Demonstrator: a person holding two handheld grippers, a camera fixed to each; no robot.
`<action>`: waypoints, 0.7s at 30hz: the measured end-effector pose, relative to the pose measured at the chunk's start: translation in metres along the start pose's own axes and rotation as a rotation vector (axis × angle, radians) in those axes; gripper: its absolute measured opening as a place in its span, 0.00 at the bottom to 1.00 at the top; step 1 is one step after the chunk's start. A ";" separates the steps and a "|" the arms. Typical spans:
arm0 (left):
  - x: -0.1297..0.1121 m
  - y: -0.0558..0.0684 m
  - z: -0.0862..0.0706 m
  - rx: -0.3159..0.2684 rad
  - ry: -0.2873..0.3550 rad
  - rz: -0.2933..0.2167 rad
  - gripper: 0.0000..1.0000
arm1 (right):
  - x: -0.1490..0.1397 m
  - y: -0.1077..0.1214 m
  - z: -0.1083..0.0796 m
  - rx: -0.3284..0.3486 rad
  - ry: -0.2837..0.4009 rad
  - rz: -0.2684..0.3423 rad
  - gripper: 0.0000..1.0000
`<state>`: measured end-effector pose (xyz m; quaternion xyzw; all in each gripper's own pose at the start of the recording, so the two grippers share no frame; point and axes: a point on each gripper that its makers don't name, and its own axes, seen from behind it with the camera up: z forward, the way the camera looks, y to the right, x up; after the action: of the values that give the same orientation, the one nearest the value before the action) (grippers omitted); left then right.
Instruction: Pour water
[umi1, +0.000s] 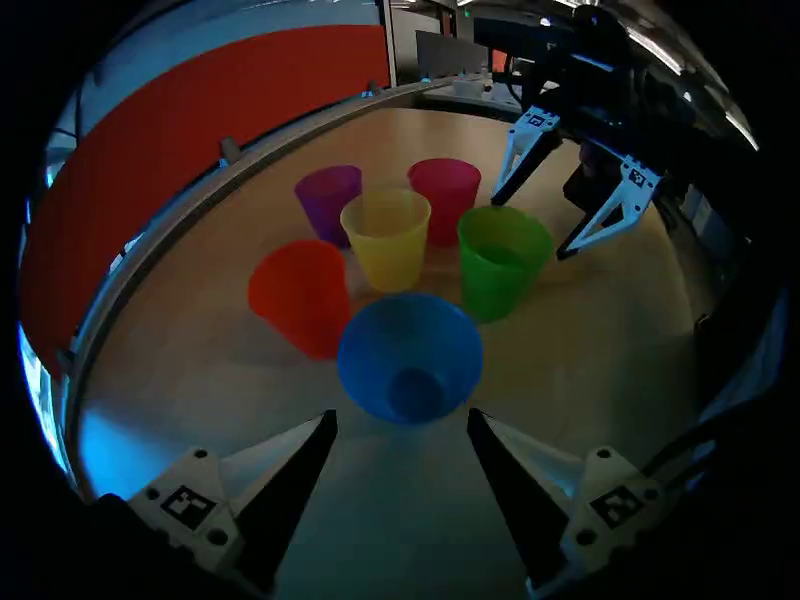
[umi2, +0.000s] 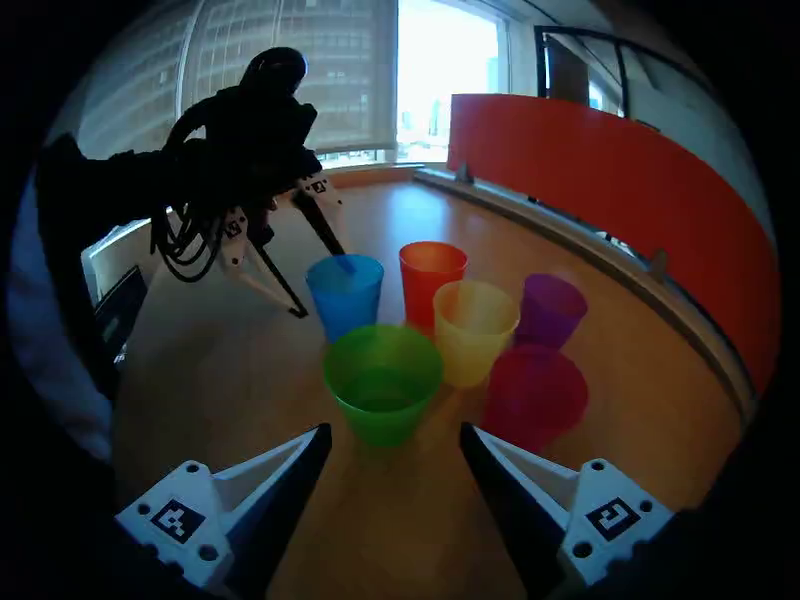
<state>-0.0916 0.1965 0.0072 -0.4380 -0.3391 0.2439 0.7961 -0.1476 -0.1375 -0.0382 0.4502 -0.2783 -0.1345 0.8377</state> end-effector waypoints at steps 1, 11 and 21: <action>-0.001 0.000 -0.003 0.004 0.000 -0.003 0.97 | -0.001 0.000 -0.002 -0.006 0.001 0.003 0.99; -0.017 -0.009 -0.028 0.073 0.007 -0.033 0.97 | -0.003 0.000 -0.024 -0.064 0.017 0.032 0.99; -0.032 -0.024 -0.048 0.186 0.064 -0.118 0.97 | -0.003 0.012 -0.047 -0.164 0.048 0.123 1.00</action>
<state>-0.0742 0.1367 -0.0011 -0.3489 -0.3147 0.2128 0.8567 -0.1232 -0.0976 -0.0500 0.3652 -0.2733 -0.0944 0.8849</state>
